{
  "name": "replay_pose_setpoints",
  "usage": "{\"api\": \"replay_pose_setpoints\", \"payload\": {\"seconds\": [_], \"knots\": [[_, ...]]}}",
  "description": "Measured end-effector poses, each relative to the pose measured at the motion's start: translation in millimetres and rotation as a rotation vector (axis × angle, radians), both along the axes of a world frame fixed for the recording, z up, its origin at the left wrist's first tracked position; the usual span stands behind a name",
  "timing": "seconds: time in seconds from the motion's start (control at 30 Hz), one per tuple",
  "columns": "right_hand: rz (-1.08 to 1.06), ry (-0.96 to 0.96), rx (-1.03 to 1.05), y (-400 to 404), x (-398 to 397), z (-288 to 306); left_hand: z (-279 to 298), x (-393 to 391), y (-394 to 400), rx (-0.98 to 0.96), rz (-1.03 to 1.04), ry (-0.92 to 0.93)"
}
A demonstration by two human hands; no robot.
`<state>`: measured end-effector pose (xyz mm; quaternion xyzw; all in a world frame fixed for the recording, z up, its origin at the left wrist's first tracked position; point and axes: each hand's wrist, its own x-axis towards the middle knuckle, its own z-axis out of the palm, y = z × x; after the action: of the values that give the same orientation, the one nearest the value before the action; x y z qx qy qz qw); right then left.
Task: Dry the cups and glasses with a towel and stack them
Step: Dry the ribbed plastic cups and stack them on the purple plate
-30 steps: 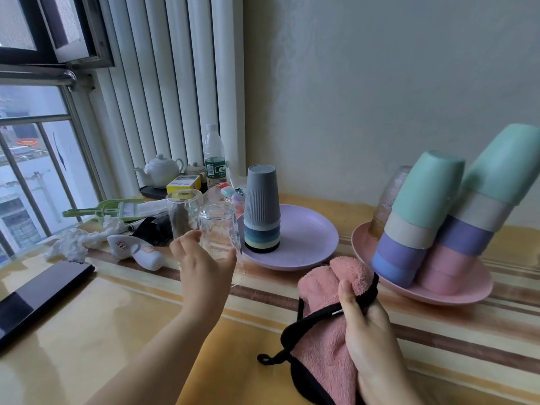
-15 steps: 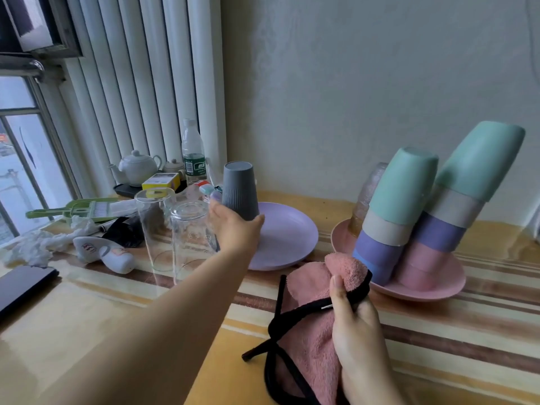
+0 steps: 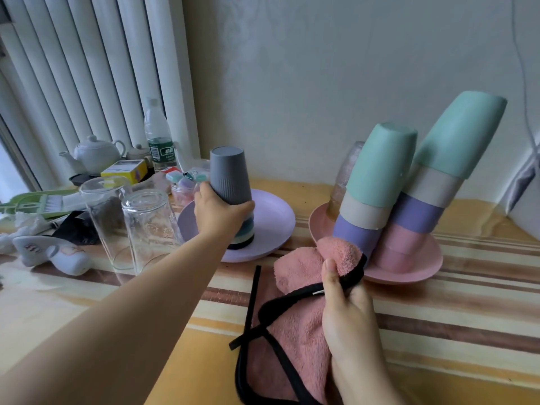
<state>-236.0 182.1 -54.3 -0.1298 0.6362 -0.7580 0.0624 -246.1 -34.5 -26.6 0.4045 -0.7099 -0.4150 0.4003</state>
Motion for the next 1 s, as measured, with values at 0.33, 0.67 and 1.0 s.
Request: {"api": "replay_pose_setpoints", "payload": {"seconds": [0.33,0.67,1.0], "knots": [[0.001,0.009,-0.035,-1,-1,-4,2,-4,22,-0.251,-0.151,-0.210],[0.017,0.063,-0.012,-3,-1,-6,12,-2,18,-0.384,-0.134,-0.231],[0.029,0.014,0.048,0,-2,-11,34,-7,15,-0.212,-0.266,0.064]]}}
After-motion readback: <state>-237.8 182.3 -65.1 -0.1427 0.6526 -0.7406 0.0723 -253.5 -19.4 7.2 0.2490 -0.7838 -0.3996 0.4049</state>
